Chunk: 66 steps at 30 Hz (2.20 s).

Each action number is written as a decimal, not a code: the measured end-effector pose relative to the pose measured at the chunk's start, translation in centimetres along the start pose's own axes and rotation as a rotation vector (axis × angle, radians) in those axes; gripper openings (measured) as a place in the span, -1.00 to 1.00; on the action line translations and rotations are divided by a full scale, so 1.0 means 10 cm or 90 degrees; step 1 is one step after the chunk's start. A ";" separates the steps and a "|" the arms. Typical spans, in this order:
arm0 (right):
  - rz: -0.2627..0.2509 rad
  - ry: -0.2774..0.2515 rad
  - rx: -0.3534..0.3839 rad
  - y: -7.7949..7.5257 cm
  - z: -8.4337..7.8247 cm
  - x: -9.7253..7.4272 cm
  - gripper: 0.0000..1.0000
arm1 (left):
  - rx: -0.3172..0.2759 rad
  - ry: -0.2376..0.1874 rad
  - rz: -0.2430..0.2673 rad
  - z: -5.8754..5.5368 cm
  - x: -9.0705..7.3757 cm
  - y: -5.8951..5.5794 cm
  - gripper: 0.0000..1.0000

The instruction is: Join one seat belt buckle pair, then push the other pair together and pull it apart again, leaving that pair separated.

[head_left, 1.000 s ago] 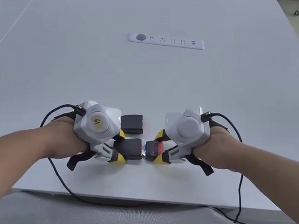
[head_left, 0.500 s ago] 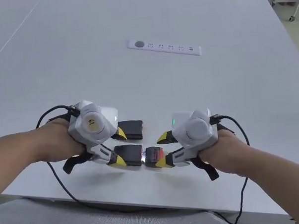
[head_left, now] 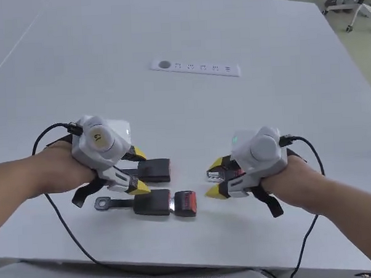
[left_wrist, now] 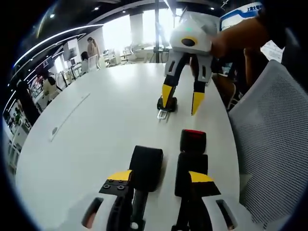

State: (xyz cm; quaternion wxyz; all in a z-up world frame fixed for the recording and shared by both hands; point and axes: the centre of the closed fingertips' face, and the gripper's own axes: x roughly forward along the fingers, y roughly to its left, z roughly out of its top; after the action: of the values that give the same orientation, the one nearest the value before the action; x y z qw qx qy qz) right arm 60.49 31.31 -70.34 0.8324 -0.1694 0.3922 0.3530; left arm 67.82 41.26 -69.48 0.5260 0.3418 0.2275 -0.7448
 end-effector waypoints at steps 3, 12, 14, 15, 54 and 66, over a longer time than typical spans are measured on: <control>-0.012 0.004 0.003 -0.10 -0.07 -0.06 -0.37 | 0.002 0.005 0.000 0.01 0.03 0.05 -0.11; -0.030 0.050 -0.025 -0.30 -0.31 -0.19 -0.36 | 0.003 0.014 -0.001 0.03 0.13 0.20 -0.14; -0.032 0.058 -0.028 -0.34 -0.36 -0.21 -0.36 | 0.008 0.018 -0.004 0.00 0.15 0.21 -0.15; -0.030 0.062 -0.029 -0.36 -0.39 -0.21 -0.36 | 0.015 0.018 -0.010 -0.01 0.16 0.21 -0.18; 0.047 0.092 -0.034 -0.38 -0.64 -0.01 -0.36 | 0.065 0.077 -0.078 -0.25 0.39 0.18 -0.34; 0.052 0.088 -0.042 -0.31 -0.49 0.06 -0.36 | 0.064 0.082 -0.077 -0.24 0.39 0.18 -0.34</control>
State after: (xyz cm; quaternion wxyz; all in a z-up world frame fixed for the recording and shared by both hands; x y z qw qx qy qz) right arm 60.38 26.69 -73.83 0.7823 -0.2046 0.4431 0.3870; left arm 69.36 39.87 -73.97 0.4469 0.4006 0.2437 -0.7619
